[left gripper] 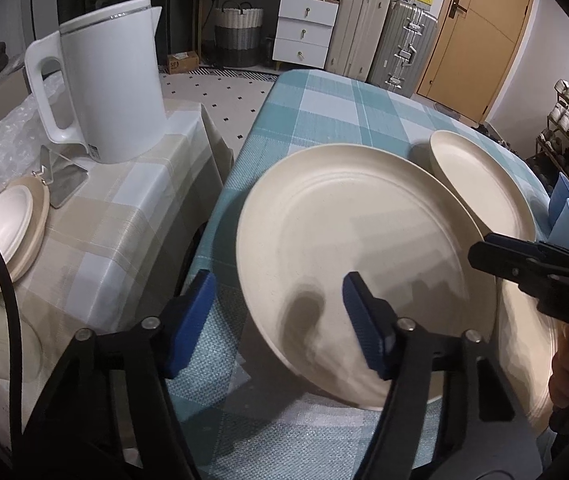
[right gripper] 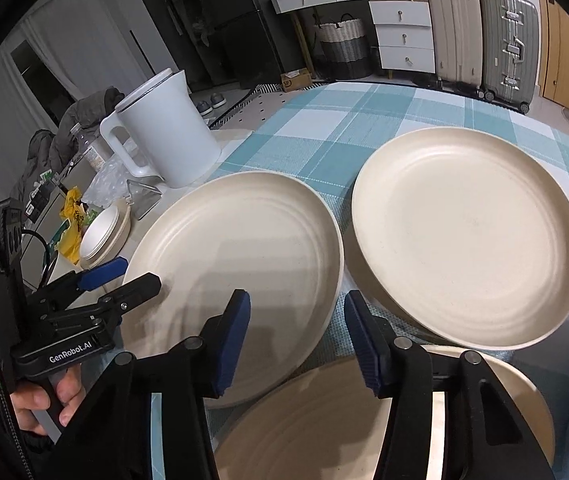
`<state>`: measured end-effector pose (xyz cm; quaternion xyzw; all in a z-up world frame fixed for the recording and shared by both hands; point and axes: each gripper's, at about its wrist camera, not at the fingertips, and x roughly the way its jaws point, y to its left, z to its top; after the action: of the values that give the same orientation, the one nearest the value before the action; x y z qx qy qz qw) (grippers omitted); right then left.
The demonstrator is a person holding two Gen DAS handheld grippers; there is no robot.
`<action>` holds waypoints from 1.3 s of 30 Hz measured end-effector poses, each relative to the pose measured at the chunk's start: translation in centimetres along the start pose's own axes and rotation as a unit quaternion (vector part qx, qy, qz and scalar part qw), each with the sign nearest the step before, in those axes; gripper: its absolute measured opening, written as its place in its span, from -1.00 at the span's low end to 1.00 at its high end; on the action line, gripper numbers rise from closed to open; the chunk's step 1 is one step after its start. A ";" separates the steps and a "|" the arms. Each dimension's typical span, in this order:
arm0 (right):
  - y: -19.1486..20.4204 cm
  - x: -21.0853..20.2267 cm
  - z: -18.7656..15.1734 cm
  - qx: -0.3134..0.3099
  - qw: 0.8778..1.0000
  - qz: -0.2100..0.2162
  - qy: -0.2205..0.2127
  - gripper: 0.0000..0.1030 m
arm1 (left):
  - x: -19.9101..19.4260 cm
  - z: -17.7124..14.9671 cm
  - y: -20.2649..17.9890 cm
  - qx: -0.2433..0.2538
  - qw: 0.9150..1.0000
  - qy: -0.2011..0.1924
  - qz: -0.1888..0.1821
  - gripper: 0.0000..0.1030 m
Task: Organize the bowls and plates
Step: 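Close the right gripper on the cream plate's rim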
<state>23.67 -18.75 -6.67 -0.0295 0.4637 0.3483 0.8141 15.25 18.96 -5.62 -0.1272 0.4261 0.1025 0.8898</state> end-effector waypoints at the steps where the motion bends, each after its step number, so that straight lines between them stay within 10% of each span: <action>1: 0.0 0.1 0.0 -0.001 1.000 -0.001 0.001 -0.09 | 0.1 0.0 0.0 -0.001 1.000 0.003 -0.004 0.06; 12: -0.4 0.8 0.2 0.006 1.000 -0.019 0.003 -0.44 | 0.7 -0.1 0.3 -0.007 1.000 0.017 0.009 -0.54; 39: 0.3 -1.4 -0.6 -0.011 0.999 -0.031 -0.025 -0.64 | -2.7 0.2 -0.3 0.003 1.000 -0.022 0.023 -0.59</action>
<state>22.57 -19.54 -5.81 -0.0443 0.4381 0.3286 0.8355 13.84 18.53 -3.39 -0.1123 0.4100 0.1238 0.8966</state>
